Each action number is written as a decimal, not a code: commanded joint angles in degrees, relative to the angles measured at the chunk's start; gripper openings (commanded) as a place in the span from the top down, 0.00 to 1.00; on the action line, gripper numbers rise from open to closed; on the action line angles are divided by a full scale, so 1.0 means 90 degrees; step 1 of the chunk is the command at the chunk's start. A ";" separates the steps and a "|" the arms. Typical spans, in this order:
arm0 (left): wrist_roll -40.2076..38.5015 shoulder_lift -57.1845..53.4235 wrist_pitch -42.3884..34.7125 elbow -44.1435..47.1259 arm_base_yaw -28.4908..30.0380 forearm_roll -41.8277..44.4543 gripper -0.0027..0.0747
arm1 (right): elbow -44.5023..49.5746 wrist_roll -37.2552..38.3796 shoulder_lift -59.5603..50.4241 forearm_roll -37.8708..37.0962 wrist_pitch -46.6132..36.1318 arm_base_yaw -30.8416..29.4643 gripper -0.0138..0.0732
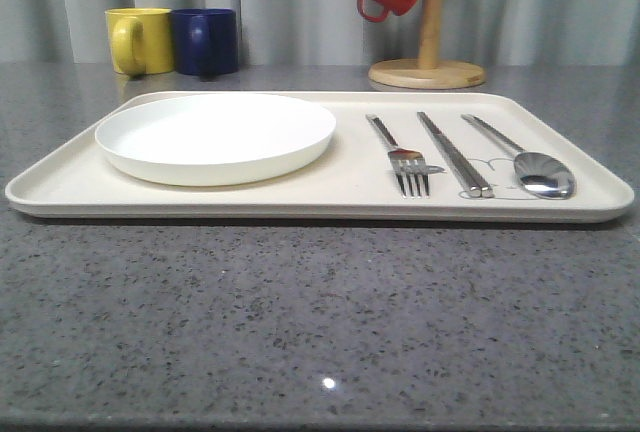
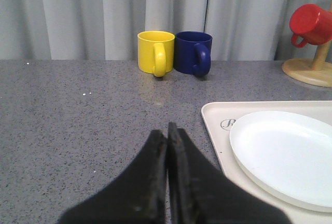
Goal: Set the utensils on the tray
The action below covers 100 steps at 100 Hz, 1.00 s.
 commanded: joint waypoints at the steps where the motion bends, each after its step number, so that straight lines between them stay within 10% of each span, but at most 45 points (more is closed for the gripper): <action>1: 0.0011 0.0047 -0.0505 -0.0181 0.0019 -0.0073 0.99 | -0.0043 -0.0068 -0.0261 -0.0151 -0.0704 -0.0036 0.62; 24: 0.0011 0.0047 -0.0505 -0.0181 0.0019 -0.0073 0.99 | 0.0009 -0.0068 -0.0447 -0.0191 -0.0792 -0.0036 0.93; 100: 0.0011 0.0047 -0.0505 -0.0181 0.0019 -0.0073 0.99 | 0.0009 -0.0068 -0.0447 -0.0191 -0.0770 -0.0036 0.92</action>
